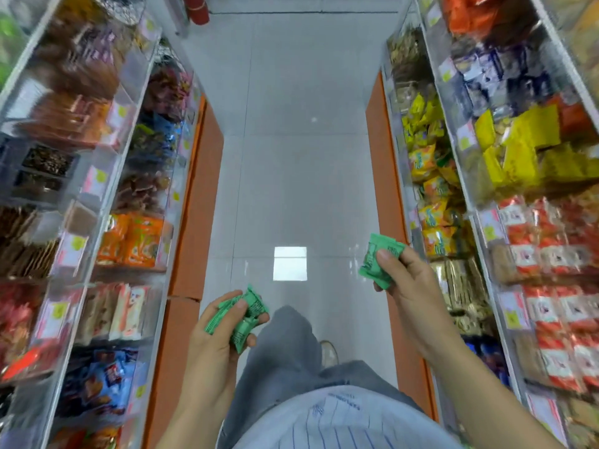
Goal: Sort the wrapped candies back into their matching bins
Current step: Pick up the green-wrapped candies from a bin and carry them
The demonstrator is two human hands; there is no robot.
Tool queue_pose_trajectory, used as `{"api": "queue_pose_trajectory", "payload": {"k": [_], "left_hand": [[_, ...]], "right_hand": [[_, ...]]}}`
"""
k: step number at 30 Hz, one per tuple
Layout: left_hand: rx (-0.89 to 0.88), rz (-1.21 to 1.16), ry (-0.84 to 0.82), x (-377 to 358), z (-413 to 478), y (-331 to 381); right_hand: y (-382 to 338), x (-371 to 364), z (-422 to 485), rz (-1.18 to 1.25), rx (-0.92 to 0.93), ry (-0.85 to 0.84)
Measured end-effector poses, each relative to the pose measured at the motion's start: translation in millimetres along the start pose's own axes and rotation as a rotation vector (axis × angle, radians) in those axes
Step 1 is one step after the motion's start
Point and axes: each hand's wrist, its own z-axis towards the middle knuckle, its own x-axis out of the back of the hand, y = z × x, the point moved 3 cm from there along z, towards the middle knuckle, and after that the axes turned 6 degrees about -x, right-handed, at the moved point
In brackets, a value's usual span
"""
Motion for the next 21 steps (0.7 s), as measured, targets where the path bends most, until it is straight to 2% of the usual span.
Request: {"api": "queue_pose_trajectory", "payload": {"k": [5,15,21], "left_hand": [[-0.023,-0.002,0.020,-45.3,100.4,47.8],[-0.068,0.081,-0.185,-173.1,294.3,202.5],[-0.027,0.083,-0.142,-241.8,400.4,245.5]], "right_hand": [[-45.1,-35.3,102.3,-0.013,-0.001,0.009],[-128.5,-77.9,272.0,0.067,-0.003,0.169],[-188.3,-92.8,397.6,0.054,-0.008,0.212]]}}
